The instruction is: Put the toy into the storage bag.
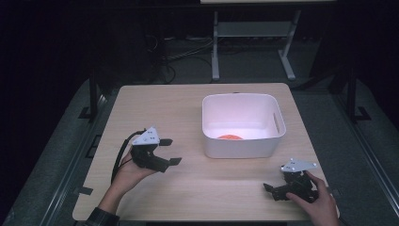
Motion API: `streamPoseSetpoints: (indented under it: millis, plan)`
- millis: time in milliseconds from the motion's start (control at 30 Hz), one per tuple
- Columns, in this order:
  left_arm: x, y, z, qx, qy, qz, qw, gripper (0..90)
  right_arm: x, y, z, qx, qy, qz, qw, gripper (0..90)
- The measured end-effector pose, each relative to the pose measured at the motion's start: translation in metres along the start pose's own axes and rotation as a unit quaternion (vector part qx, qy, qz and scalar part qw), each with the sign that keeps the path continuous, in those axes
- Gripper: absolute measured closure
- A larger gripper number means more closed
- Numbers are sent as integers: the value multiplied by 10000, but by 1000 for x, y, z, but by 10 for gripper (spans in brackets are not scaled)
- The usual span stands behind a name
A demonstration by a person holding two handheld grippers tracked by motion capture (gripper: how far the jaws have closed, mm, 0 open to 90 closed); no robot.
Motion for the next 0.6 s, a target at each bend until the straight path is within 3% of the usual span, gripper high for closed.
streamPoseSetpoints:
  millis: [367,600]
  plan:
    - [-40,-7,-15,243,-142,233,9993,208,0,0,0,0,-1,0,10000,0]
    - [-69,-11,-24,305,-406,436,9978,208,0,0,0,0,7,4,10000,0]
Point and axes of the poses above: each handheld gripper's, and its own axes: y roughly forward along the jaws, x roughly out of its top, z roughly to its left, the point moved 7 cm from there along y, roughly forward along the jaws, and after that the axes turned 15 degrees about y, right-handed, at the moved point
